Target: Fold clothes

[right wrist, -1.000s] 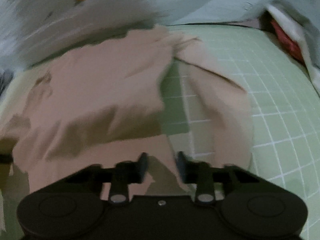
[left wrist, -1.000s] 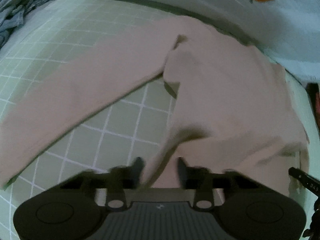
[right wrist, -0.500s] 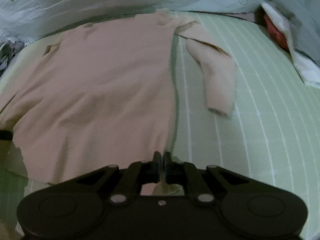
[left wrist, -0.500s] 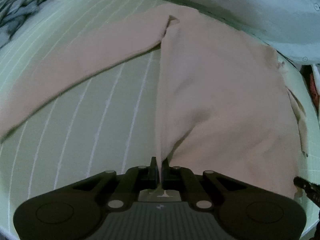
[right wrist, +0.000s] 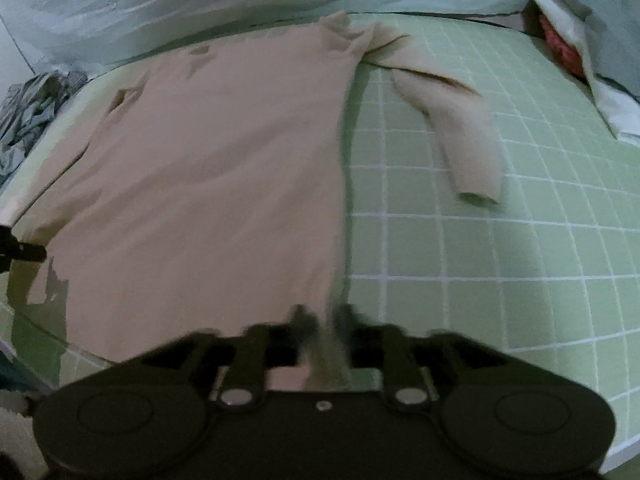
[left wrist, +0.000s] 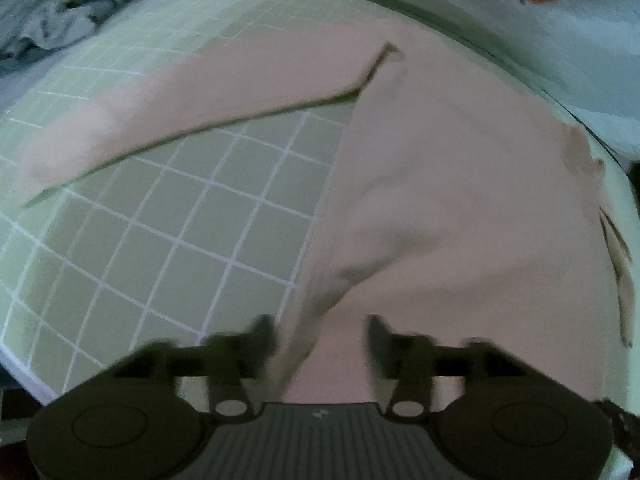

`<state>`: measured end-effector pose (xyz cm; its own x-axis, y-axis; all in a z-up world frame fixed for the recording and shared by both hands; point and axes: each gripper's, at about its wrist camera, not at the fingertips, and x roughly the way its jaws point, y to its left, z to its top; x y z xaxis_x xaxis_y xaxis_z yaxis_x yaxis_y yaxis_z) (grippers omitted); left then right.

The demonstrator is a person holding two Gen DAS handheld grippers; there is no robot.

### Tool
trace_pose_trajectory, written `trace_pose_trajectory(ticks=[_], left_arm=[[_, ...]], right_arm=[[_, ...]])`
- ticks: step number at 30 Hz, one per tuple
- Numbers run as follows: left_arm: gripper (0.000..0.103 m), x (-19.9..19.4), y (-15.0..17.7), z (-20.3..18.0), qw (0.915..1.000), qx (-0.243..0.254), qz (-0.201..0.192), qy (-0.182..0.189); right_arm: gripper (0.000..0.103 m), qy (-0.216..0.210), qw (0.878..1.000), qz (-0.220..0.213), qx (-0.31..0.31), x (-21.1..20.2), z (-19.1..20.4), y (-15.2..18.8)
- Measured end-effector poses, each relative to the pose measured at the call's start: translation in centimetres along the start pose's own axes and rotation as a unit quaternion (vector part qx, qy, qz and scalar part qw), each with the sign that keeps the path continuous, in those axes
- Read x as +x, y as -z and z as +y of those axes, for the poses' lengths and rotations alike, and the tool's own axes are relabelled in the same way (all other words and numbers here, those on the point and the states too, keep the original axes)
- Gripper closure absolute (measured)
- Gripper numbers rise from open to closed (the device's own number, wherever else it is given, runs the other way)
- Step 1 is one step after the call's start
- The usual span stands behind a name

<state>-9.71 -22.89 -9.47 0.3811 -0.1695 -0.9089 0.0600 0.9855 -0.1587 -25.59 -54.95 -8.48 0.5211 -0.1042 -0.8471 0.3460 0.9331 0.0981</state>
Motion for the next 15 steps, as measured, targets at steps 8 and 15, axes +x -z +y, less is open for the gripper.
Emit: trace_pose_trajectory(ticks=[8,15], left_arm=[[0.008,-0.8,-1.7,-2.6,0.9991,-0.021,-0.035,-0.008],[0.007,1.8,-3.7,-4.6,0.9993,-0.023,-0.009,-0.028]], right_arm=[[0.008,0.032,0.989,-0.090,0.112,-0.3,-6.8,-2.7],[0.000,0.049,0.981,-0.106,0.152,3.1,-11.3,-6.1]])
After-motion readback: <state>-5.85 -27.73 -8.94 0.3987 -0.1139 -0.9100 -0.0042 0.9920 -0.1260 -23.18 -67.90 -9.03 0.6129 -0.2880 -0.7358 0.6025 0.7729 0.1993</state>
